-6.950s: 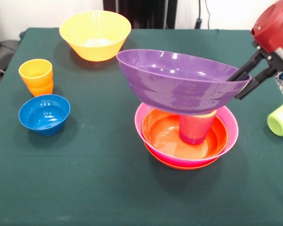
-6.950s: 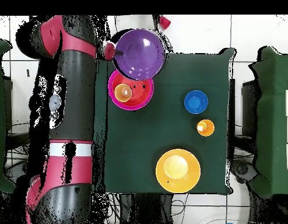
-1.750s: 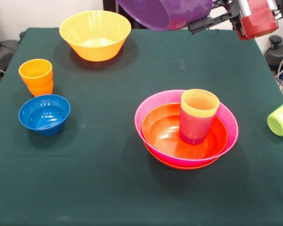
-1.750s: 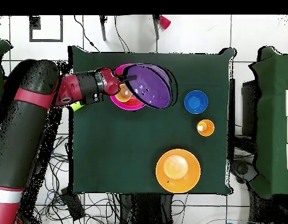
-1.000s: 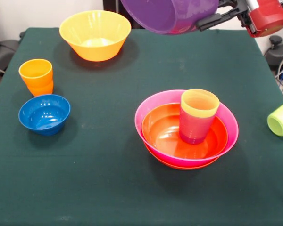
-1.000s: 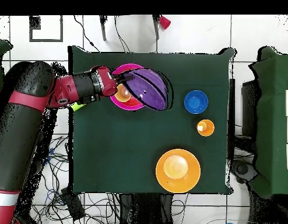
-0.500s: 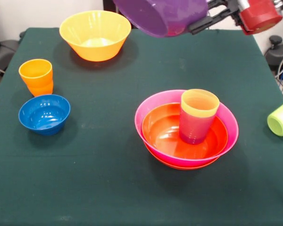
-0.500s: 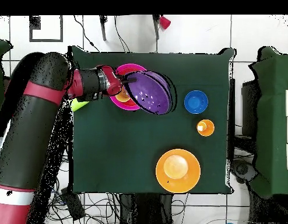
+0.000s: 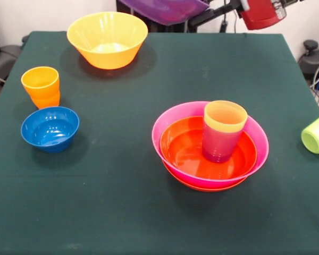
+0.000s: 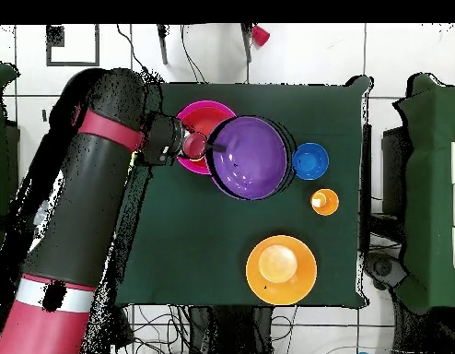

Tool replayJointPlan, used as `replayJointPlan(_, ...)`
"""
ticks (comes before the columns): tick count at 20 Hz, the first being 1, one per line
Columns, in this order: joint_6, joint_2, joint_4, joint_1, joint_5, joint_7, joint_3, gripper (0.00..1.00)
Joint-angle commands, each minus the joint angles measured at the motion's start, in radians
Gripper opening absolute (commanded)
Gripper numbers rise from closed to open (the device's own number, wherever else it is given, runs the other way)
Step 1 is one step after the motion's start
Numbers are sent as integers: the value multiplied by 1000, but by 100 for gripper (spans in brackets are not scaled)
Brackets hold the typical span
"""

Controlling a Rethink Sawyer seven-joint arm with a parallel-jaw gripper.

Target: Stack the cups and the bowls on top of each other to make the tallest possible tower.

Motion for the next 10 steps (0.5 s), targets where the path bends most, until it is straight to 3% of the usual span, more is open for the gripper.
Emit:
replayJointPlan(1,92,-100,58,-30,35,-475,304,0)
replayJointPlan(6,186,-164,101,-68,75,-647,433,0)
replayJointPlan(10,200,-192,114,-97,81,-700,494,0)
